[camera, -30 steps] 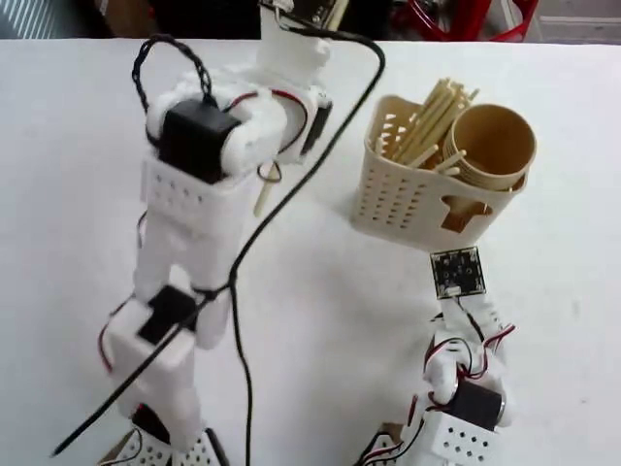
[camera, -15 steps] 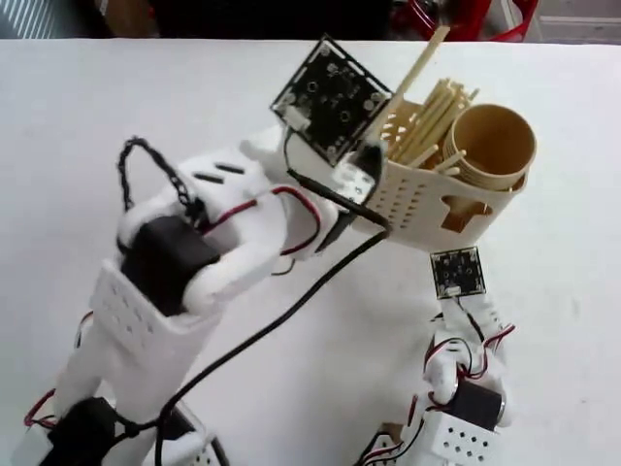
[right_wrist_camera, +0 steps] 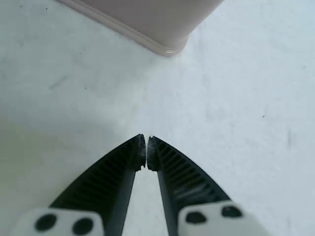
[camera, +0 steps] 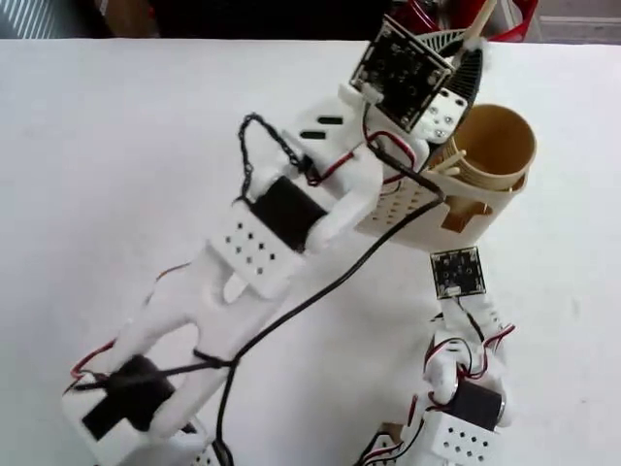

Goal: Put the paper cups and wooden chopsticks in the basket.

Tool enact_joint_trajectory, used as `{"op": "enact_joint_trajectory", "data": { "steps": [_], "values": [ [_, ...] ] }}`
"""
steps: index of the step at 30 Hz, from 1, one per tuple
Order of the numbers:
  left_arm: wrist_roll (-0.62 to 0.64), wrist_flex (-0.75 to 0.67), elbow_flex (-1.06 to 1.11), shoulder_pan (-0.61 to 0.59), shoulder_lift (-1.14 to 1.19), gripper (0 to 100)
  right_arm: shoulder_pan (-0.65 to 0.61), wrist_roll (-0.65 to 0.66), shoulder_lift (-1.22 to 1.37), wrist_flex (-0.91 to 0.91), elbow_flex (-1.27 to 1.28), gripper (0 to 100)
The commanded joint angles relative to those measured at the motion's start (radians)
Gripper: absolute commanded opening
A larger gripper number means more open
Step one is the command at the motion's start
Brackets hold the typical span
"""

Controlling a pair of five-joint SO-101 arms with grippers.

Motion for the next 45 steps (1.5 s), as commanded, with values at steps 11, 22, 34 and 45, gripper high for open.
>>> {"op": "enact_joint_trajectory", "data": {
  "steps": [11, 22, 34, 45],
  "values": [
    [-0.012, -0.087, -0.006, -0.030, 0.131, 2, 0.002, 0.005, -0.013, -0.022, 0.003, 2.7],
    [-0.014, -0.086, 0.017, -0.058, 0.159, 3, 0.002, 0.005, -0.013, -0.022, 0.003, 2.6],
    [-0.012, -0.077, 0.026, -0.076, 0.189, 3, 0.004, 0.005, -0.013, -0.022, 0.003, 2.6],
    [-0.008, 0.003, 0.015, -0.088, 0.186, 9, 0.004, 0.005, -0.013, -0.022, 0.003, 2.6]
  ]
}}
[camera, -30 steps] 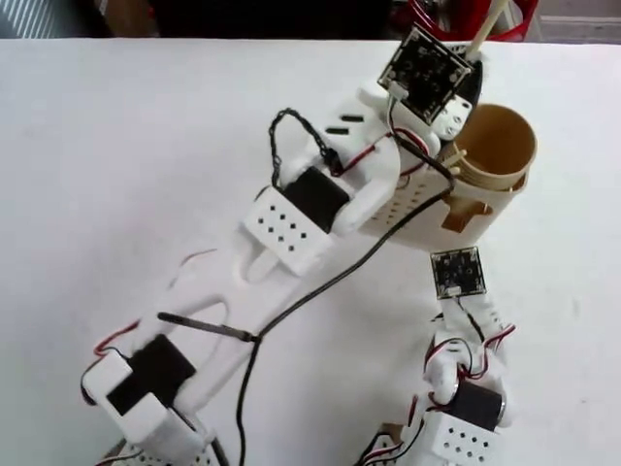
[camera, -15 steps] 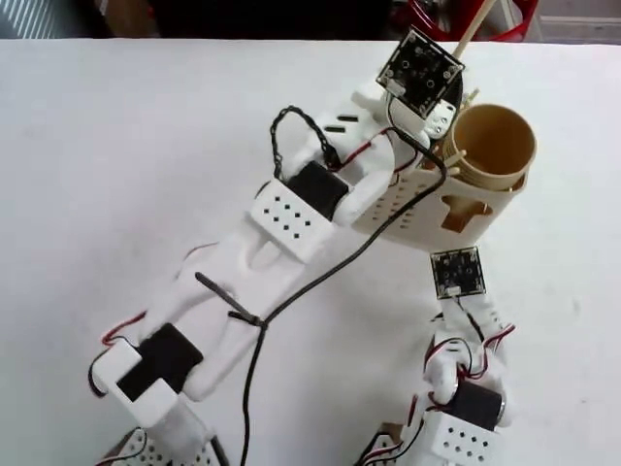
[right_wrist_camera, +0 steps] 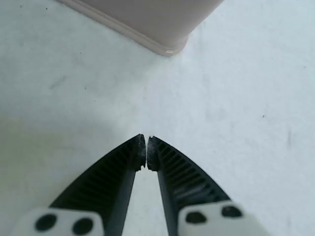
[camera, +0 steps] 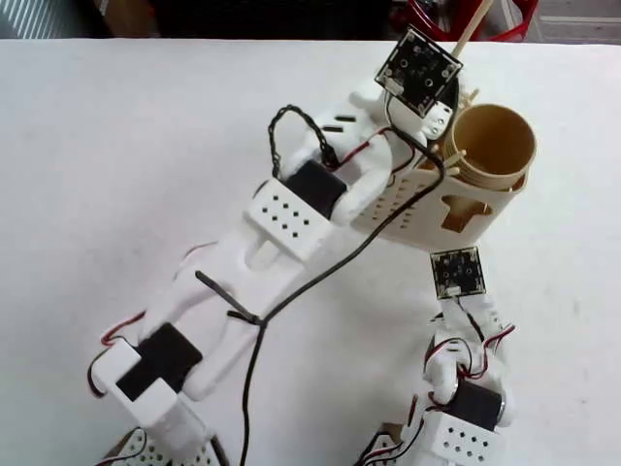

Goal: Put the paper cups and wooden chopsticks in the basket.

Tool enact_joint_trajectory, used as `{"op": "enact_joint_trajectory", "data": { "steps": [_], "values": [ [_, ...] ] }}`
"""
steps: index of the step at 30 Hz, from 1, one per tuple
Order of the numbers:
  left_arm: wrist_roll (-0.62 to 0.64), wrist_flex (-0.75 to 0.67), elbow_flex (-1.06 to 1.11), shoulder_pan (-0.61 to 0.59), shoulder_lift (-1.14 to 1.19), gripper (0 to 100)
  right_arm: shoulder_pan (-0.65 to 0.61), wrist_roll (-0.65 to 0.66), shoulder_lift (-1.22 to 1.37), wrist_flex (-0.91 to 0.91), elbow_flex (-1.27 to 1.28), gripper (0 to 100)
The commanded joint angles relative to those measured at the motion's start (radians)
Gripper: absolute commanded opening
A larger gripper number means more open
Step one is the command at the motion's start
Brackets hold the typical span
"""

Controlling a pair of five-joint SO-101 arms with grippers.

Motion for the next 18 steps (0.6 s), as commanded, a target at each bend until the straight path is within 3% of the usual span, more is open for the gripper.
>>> {"op": "enact_joint_trajectory", "data": {
  "steps": [1, 10, 18],
  "values": [
    [-0.006, 0.017, -0.015, -0.018, -0.013, 9, 0.004, 0.005, -0.013, -0.022, 0.003, 2.6],
    [-0.006, 0.041, -0.015, -0.033, -0.033, 8, 0.005, 0.005, -0.013, -0.022, 0.005, 2.5],
    [-0.008, 0.348, -0.014, -0.033, -0.321, 8, 0.010, -0.005, -0.013, -0.012, -0.009, 2.3]
  ]
}}
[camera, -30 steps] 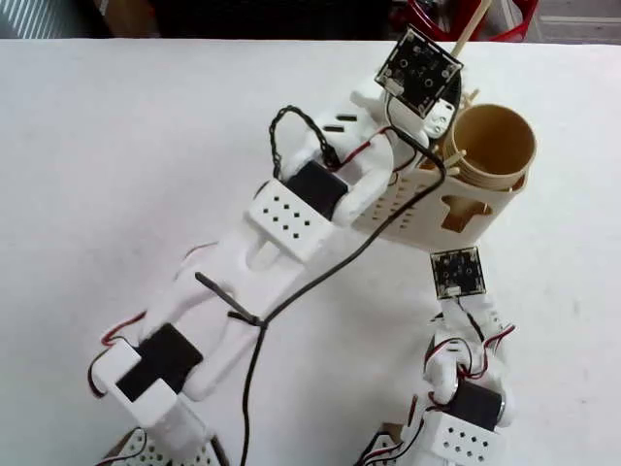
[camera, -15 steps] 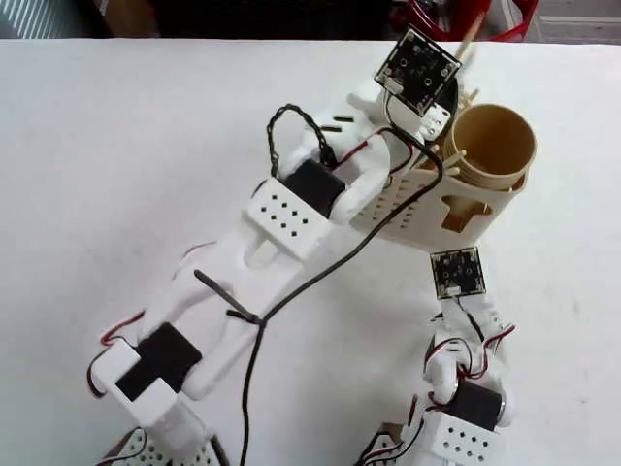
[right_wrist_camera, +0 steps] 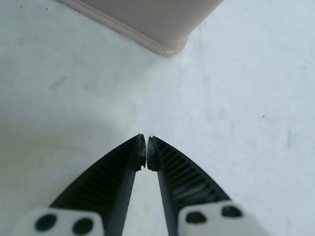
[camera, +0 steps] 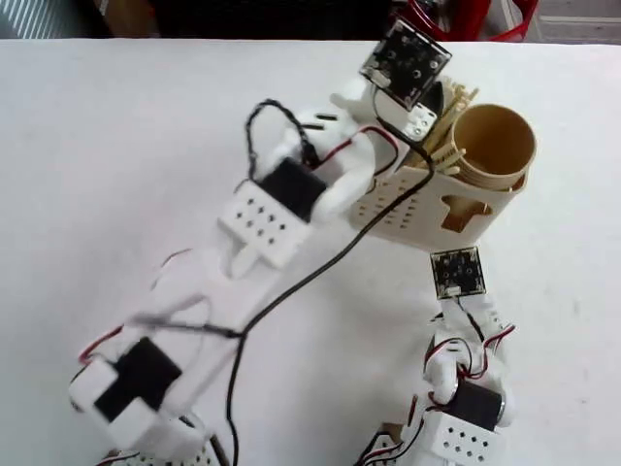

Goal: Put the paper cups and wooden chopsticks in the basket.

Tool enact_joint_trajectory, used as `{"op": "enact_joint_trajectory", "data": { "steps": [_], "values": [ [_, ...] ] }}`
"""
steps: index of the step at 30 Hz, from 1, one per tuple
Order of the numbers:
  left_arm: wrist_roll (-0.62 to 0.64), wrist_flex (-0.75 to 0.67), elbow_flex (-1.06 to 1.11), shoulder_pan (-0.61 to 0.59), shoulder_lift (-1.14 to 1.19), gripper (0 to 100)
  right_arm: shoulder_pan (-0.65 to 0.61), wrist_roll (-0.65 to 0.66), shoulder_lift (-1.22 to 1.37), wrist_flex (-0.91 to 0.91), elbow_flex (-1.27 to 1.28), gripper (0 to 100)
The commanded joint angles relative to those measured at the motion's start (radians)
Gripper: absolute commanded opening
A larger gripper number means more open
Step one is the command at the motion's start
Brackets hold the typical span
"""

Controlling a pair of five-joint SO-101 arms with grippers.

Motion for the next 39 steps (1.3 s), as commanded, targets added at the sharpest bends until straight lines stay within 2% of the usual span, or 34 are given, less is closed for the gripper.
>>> {"op": "enact_joint_trajectory", "data": {
  "steps": [1, 3, 9, 13, 20, 25, 33, 39],
  "values": [
    [-0.008, 0.169, -0.014, -0.013, -0.214, 8, 0.010, -0.005, -0.013, 0.007, -0.023, 2.3],
    [-0.011, 0.281, -0.011, -0.013, -0.315, 8, 0.010, -0.005, -0.013, 0.065, -0.063, 2.3],
    [-0.167, 0.614, -0.003, -0.012, -0.564, 8, 0.004, -0.005, -0.013, 0.150, -0.138, 2.3],
    [-0.183, 0.821, -0.003, -0.012, -0.671, 8, 0.004, -0.006, -0.013, 0.193, -0.186, 1.6],
    [-0.183, 1.016, -0.003, -0.013, -0.796, 8, 0.002, 0.002, -0.013, 0.191, -0.170, 1.7],
    [-0.183, 1.017, 0.080, -0.008, -0.862, 8, -0.010, 0.002, -0.007, -0.039, 0.028, 1.7],
    [-0.183, 1.007, 0.292, -0.010, -1.027, 8, 0.028, -0.005, -0.012, -0.015, 0.020, 1.7],
    [-0.184, 0.855, 0.451, -0.008, -1.173, 9, 0.028, 0.002, -0.012, -0.013, 0.020, 1.7]
  ]
}}
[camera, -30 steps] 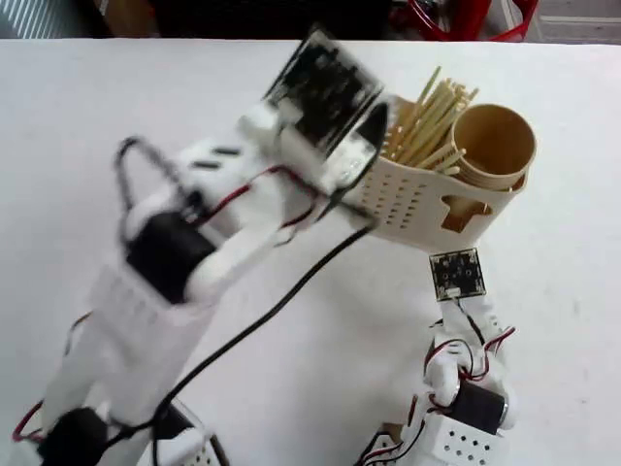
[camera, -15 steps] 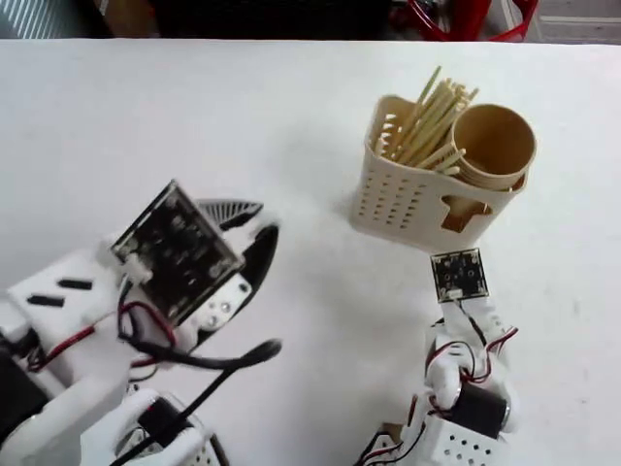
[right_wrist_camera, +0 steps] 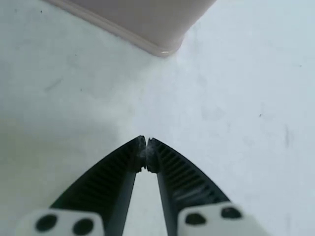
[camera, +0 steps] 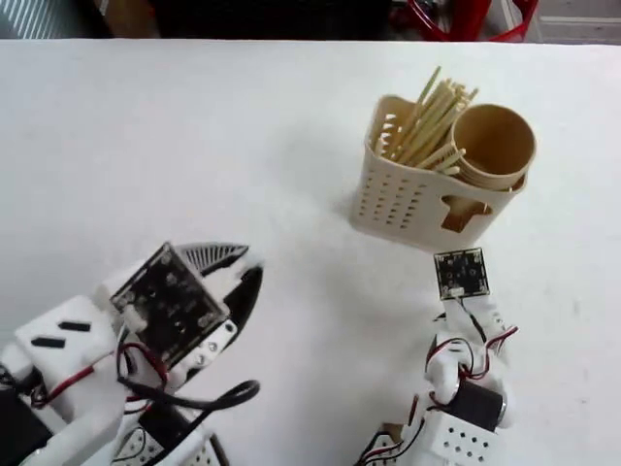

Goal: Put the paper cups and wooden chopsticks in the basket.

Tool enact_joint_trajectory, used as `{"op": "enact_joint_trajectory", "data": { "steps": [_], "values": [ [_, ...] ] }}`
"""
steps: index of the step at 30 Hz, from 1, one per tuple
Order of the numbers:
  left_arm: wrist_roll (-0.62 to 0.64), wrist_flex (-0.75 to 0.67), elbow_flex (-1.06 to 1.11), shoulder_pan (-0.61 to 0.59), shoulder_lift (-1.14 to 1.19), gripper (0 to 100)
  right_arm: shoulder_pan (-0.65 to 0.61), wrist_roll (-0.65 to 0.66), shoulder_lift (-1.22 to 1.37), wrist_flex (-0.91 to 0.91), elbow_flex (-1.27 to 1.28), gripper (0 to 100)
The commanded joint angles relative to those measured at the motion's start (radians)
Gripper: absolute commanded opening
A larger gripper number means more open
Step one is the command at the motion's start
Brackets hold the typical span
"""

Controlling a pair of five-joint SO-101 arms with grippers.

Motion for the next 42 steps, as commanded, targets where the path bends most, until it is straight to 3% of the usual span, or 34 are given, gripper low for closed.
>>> {"op": "enact_joint_trajectory", "data": {
  "steps": [1, 13, 23, 31, 36, 42],
  "values": [
    [-0.009, -0.114, 0.066, -0.001, -0.062, 9, 0.008, 0.000, -0.010, -0.010, 0.009, 1.7],
    [-0.005, -0.272, 0.140, 0.004, -0.071, 9, 0.008, 0.000, -0.010, -0.010, 0.009, 1.8],
    [-0.009, -0.362, 0.471, -0.012, -0.199, 9, 0.008, 0.000, -0.010, -0.010, 0.009, 1.8],
    [-0.068, -0.582, 0.979, -0.231, -0.690, 9, 0.007, 0.000, -0.010, -0.010, 0.009, 1.8],
    [-0.060, -0.660, 1.129, -0.349, -0.670, 9, 0.005, -0.002, -0.010, -0.010, 0.009, 1.8],
    [0.057, -0.821, 1.329, -0.496, -0.670, 9, 0.005, -0.002, -0.010, -0.010, 0.009, 1.8]
  ]
}}
